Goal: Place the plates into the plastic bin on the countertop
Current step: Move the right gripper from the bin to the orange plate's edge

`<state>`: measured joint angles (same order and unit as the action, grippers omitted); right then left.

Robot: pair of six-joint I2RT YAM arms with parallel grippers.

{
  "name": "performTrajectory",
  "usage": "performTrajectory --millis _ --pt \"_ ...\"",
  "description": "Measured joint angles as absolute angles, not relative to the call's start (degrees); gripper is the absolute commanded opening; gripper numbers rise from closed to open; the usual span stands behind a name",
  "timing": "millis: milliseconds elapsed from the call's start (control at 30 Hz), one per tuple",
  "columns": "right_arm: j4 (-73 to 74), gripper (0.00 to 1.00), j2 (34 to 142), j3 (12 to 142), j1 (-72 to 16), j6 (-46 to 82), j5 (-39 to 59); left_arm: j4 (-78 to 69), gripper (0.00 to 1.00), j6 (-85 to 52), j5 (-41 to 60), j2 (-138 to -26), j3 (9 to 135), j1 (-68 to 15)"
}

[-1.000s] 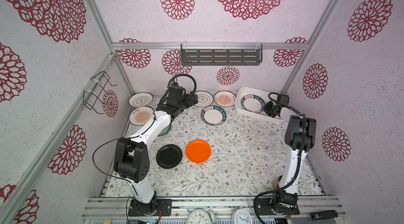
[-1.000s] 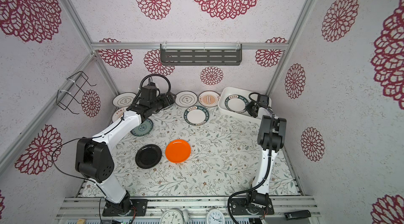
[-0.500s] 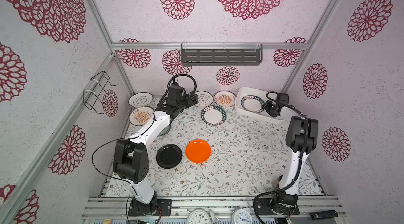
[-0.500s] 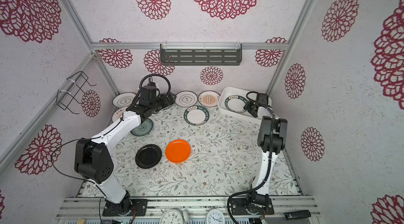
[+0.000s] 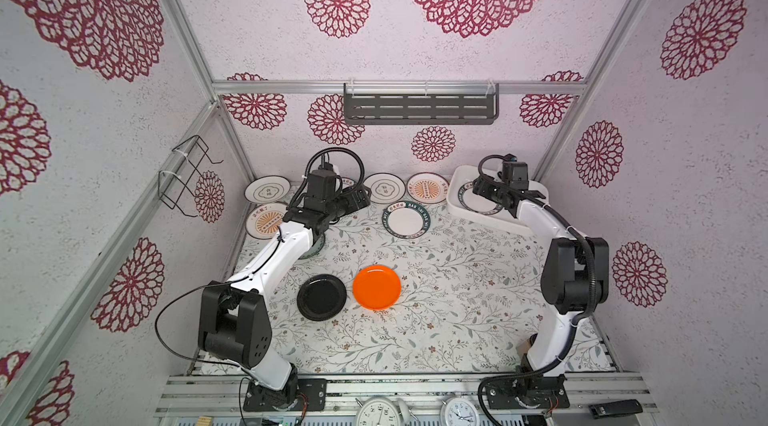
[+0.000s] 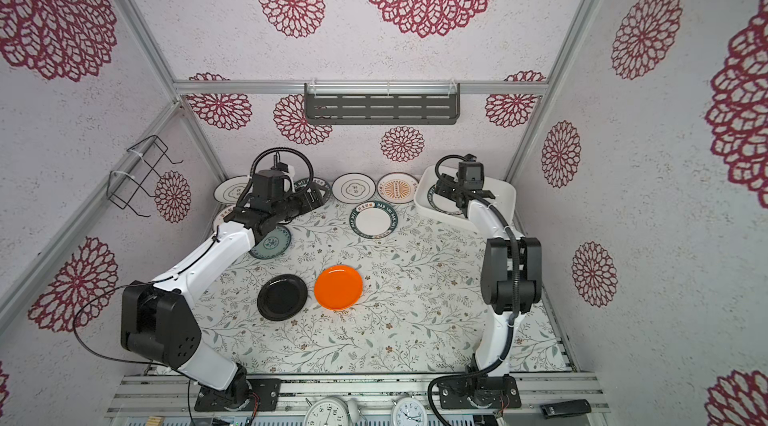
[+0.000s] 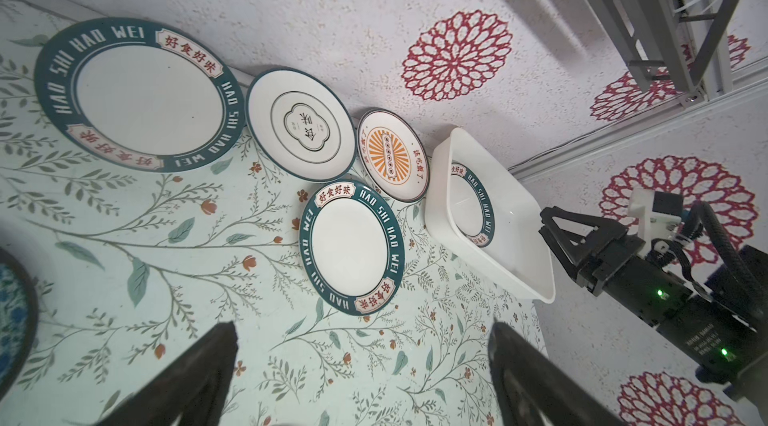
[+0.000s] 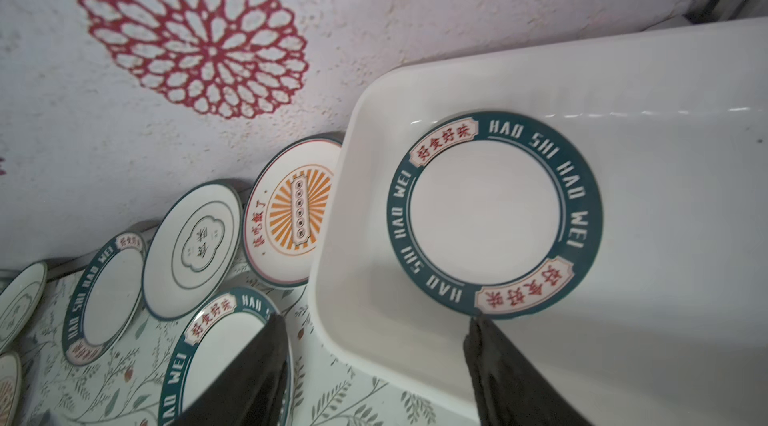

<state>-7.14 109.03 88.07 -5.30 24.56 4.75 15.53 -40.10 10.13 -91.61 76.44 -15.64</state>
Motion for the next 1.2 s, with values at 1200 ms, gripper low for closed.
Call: performTrajectory --millis 1200 --pt "-6.87 0.68 105.19 59.09 -33.8 34.09 33.06 42.24 0.97 -23.99 29.36 -99.15 70.91 -11.68"
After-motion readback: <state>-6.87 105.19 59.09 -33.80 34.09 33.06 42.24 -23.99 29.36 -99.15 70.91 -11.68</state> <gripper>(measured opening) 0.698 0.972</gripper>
